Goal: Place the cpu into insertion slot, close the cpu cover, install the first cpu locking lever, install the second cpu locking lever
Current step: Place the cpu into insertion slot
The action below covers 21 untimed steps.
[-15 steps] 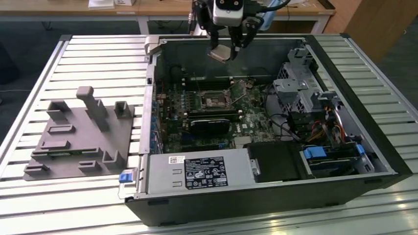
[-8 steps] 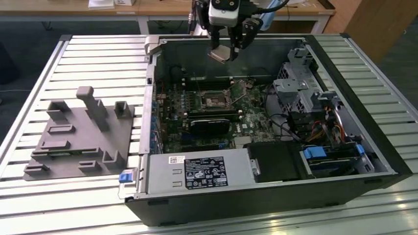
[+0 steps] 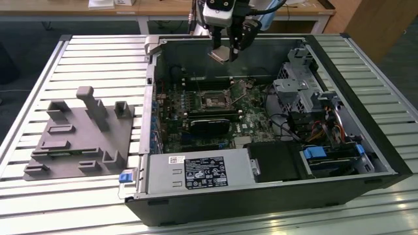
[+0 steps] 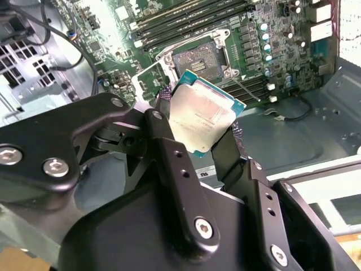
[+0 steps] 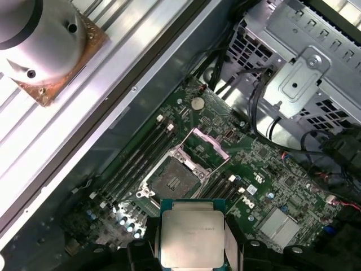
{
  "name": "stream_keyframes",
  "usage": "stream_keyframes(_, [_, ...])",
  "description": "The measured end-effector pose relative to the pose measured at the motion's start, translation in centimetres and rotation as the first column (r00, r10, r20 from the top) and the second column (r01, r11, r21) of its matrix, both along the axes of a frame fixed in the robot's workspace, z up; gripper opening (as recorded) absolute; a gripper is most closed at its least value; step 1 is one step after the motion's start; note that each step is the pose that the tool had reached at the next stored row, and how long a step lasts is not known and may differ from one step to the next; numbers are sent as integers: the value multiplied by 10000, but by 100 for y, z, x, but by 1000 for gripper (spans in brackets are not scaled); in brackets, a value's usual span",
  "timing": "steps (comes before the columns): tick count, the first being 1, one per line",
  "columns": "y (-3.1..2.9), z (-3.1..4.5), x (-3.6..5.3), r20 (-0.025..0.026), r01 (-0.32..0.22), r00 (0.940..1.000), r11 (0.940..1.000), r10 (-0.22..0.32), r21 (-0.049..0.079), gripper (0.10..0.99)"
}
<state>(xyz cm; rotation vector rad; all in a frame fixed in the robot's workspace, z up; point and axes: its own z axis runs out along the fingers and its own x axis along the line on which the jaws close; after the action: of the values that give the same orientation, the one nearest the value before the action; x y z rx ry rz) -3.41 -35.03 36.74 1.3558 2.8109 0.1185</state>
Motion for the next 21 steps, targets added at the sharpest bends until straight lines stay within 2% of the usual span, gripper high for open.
stream_keyframes(5, [0,-7,0,0,524,9986,9986,-524,0,541])
stream_keyframes(10, [0,-15,-1,0,1085,9941,9941,-1085,1,541])
stream_keyframes(17, [0,-23,-1,0,1858,9826,9826,-1858,0,541])
stream_keyframes(21, [0,-27,-1,0,2274,9738,9738,-2274,0,541])
